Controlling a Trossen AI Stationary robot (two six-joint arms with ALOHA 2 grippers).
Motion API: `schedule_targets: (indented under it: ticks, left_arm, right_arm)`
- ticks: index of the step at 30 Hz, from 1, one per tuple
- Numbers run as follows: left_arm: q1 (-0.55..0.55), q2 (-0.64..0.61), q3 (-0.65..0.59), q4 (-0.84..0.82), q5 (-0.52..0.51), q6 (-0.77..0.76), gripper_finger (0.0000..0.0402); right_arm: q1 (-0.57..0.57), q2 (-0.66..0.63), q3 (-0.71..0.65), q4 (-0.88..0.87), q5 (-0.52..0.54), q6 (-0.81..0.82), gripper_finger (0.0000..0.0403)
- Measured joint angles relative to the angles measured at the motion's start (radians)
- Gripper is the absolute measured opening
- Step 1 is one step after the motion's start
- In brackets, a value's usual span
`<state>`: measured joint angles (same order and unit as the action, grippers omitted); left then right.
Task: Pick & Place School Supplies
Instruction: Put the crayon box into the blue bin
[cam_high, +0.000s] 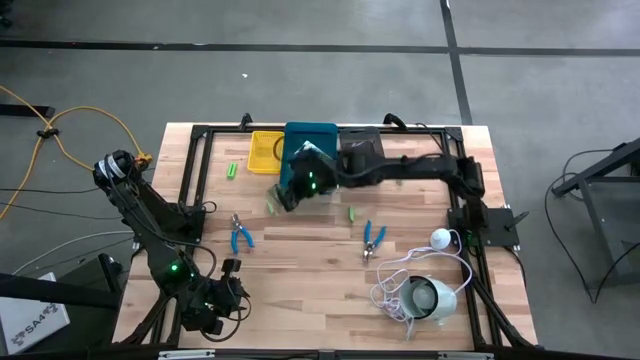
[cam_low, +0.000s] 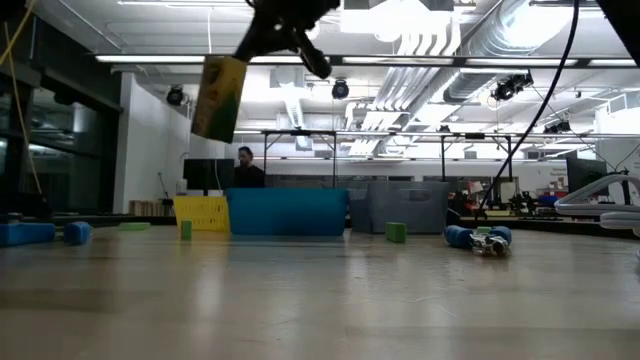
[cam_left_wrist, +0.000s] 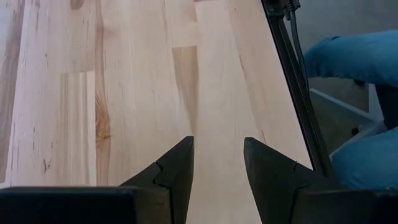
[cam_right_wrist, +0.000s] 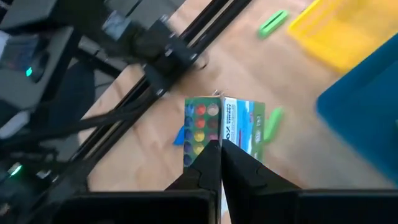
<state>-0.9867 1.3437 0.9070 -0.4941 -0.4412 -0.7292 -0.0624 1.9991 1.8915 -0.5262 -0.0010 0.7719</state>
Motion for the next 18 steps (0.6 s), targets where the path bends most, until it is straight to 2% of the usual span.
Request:
schedule_targets:
  ticks: [10, 18]
  left_arm:
    - [0.000, 0.000, 0.000, 0.001, 0.000, 0.000, 0.0138]
    - [0.000, 0.000, 0.000, 0.001, 0.000, 0.000, 0.0138]
  right_arm:
    - [-0.147, 0.000, 0.000, 0.000, 0.009, -0.062, 0.0003]
    - [-0.216, 0.000, 0.000, 0.000, 0.024, -0.079, 0.0003]
